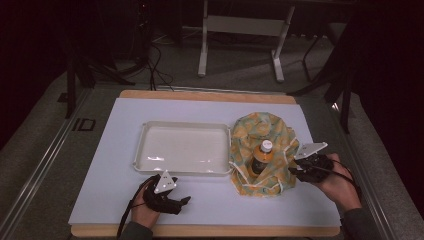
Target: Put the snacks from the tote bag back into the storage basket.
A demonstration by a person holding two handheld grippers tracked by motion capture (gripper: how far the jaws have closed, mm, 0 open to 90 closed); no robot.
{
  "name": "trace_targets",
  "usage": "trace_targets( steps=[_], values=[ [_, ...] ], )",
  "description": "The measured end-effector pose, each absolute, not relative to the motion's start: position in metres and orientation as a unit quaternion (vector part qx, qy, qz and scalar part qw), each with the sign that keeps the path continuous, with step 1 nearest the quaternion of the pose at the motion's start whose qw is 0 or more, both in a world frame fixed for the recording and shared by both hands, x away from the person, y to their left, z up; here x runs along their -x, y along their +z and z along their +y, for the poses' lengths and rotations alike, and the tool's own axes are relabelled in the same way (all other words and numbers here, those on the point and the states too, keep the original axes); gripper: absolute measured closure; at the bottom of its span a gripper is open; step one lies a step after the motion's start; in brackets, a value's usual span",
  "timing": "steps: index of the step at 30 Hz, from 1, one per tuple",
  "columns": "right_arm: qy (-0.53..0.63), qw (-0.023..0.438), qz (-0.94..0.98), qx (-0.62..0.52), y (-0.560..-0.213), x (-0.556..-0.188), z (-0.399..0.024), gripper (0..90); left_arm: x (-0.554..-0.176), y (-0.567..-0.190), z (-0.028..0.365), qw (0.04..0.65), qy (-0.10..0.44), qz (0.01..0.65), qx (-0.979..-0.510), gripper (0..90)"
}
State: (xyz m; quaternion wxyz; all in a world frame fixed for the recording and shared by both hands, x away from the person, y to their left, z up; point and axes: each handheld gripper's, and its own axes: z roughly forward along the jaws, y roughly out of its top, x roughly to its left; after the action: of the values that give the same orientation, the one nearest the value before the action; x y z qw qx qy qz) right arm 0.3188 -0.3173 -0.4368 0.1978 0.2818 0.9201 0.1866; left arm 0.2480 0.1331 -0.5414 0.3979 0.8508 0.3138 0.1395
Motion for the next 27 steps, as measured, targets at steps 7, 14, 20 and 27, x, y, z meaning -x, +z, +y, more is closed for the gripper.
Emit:
trace_targets(
  steps=[7,14,20,27],
  values=[
    [0.178,0.195,0.928,-0.264,-0.432,-0.323,-0.313,61.0,-0.248,-0.541,0.133,0.397,0.138,0.312,-0.852,19.7],
    [0.173,0.188,0.934,-0.25,-0.426,-0.325,-0.308,61.1,-0.248,-0.541,0.133,0.396,0.138,0.31,-0.853,19.7],
    [0.166,0.184,0.939,-0.238,-0.422,-0.331,-0.303,61.1,-0.248,-0.541,0.133,0.396,0.137,0.31,-0.854,19.7],
    [0.163,0.181,0.942,-0.229,-0.414,-0.335,-0.298,61.0,-0.249,-0.541,0.133,0.395,0.135,0.31,-0.854,19.7]
  ],
)
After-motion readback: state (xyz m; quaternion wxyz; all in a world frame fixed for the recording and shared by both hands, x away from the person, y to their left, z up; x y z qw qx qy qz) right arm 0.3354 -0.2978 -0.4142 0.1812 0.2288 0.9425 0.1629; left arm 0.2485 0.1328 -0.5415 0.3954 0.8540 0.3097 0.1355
